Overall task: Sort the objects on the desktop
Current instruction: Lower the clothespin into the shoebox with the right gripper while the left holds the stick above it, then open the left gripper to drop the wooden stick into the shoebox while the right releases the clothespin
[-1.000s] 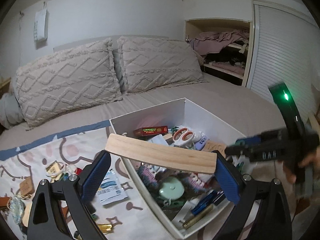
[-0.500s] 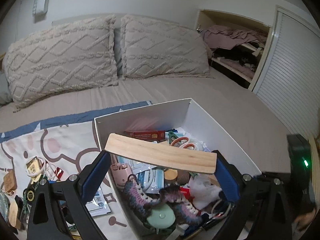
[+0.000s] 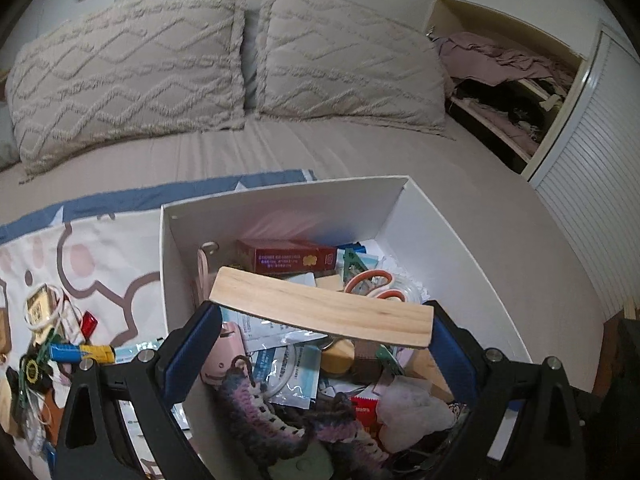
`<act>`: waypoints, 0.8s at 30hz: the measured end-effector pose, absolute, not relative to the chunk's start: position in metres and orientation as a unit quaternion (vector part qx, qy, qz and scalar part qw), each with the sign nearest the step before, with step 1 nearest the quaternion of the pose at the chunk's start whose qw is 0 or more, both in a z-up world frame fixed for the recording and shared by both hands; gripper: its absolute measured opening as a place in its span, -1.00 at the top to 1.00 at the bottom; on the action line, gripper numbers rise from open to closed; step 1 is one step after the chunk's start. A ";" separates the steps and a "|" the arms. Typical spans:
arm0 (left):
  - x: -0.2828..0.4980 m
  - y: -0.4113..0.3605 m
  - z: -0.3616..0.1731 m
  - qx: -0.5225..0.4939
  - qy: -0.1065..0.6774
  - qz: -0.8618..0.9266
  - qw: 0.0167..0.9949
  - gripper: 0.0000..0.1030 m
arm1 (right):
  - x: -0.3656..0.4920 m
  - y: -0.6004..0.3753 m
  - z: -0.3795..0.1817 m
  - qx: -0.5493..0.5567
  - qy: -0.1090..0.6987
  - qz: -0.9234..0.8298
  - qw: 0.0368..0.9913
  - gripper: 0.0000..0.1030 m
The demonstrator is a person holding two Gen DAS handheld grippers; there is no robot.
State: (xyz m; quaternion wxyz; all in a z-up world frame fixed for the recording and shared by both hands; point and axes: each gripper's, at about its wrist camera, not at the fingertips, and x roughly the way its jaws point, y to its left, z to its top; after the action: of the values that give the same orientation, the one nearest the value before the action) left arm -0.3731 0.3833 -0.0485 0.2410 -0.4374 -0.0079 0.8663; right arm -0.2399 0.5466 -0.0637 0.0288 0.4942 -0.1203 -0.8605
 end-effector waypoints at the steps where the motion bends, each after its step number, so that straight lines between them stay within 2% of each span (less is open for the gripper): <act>1: -0.375 0.383 -0.051 -0.439 -0.009 0.866 0.239 -0.92 | -0.240 0.546 -0.063 0.494 -0.121 -0.861 0.031 -0.44; 8: -0.385 0.378 -0.065 -0.474 -0.040 0.853 0.215 -0.93 | -0.240 0.549 -0.067 0.498 -0.123 -0.858 0.029 -0.44; 12: -0.389 0.372 -0.071 -0.489 -0.063 0.843 0.217 -1.00 | -0.240 0.552 -0.067 0.497 -0.124 -0.858 0.025 -0.44; 24: -0.370 0.374 -0.065 -0.478 -0.024 0.849 0.224 -1.00 | -0.240 0.551 -0.066 0.492 -0.119 -0.862 0.025 -0.44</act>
State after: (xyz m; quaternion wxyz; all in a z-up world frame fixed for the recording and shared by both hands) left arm -0.3700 0.3737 -0.0645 0.2237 -0.4777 -0.0241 0.8492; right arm -0.2395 0.5513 -0.0655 0.0249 0.4922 -0.1191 -0.8619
